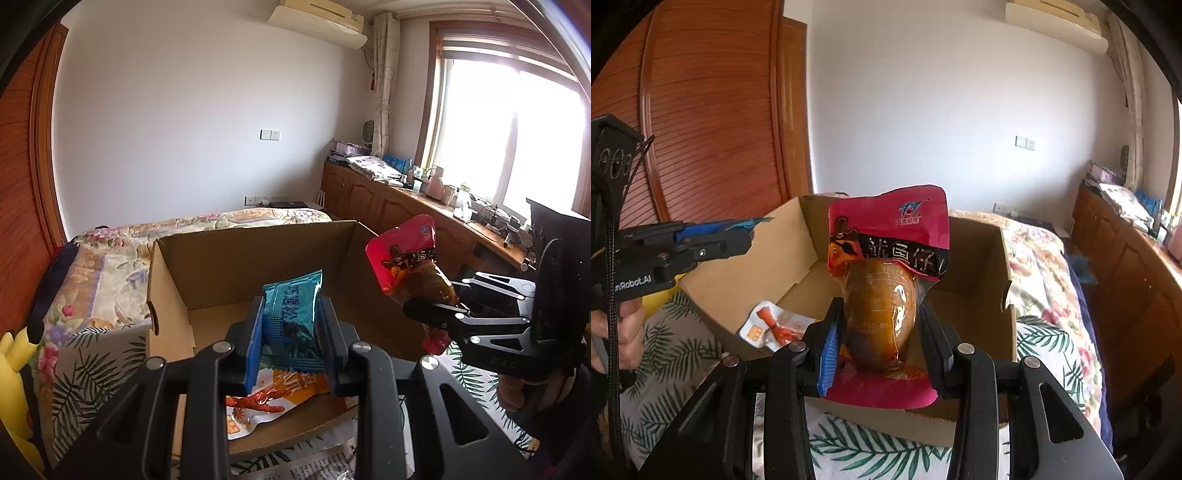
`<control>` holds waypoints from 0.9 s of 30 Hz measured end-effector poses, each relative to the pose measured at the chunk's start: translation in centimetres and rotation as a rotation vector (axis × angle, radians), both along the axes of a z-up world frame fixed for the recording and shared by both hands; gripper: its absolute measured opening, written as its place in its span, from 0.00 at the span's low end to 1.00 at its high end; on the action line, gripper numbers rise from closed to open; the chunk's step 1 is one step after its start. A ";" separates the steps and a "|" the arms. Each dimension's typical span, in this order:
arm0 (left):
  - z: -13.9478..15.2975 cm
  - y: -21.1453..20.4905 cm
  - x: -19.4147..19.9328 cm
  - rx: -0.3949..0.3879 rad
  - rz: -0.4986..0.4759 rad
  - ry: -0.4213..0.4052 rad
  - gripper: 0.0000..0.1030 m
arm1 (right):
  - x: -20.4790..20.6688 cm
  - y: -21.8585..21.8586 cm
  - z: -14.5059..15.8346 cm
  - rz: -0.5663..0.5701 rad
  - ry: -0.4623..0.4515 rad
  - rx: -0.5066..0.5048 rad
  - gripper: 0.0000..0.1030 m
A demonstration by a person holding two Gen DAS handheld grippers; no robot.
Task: Organize snacks
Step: 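Lift both packets over the box and release them inside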
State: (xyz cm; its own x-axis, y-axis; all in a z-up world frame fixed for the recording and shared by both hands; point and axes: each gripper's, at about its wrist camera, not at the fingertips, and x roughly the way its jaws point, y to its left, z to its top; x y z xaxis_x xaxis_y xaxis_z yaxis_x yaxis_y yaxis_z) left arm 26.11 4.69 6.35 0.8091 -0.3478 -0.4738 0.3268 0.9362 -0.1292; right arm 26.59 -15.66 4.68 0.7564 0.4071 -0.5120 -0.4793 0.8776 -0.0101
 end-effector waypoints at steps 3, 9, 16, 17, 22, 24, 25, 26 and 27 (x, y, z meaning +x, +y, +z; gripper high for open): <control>-0.2 -0.4 0.2 0.004 0.002 0.007 0.25 | 0.4 0.1 -0.4 -0.007 0.005 -0.001 0.38; -0.6 -0.9 1.0 0.013 0.012 0.024 0.26 | 0.9 0.9 -0.7 -0.021 0.013 -0.010 0.38; -0.8 -1.3 1.1 0.027 0.016 0.034 0.31 | 1.5 1.1 -1.5 -0.019 0.032 -0.024 0.42; -0.9 -1.2 1.0 0.031 0.017 0.035 0.33 | 1.5 1.1 -1.6 -0.019 0.038 -0.016 0.42; -0.7 -1.2 0.0 0.023 0.016 0.035 0.42 | 1.3 1.0 -2.1 -0.025 0.048 -0.016 0.46; -0.6 -1.2 -0.5 0.027 0.016 0.034 0.42 | 1.0 1.2 -1.8 -0.027 0.042 -0.020 0.46; -0.5 -1.2 -0.9 0.032 0.017 0.032 0.43 | 0.9 1.2 -1.6 -0.028 0.042 -0.026 0.47; -0.4 -1.2 -1.2 0.037 0.017 0.031 0.44 | 0.8 1.3 -1.5 -0.029 0.045 -0.032 0.50; -0.3 -1.2 -1.7 0.042 0.018 0.030 0.44 | 0.7 1.4 -1.3 -0.036 0.044 -0.035 0.50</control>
State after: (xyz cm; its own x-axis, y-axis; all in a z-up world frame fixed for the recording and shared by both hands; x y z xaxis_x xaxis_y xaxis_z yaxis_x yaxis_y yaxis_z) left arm 24.43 3.44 6.09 0.8002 -0.3127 -0.5117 0.3064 0.9467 -0.0994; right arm 27.33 -14.26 3.39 0.7464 0.3614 -0.5589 -0.4481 0.8937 -0.0205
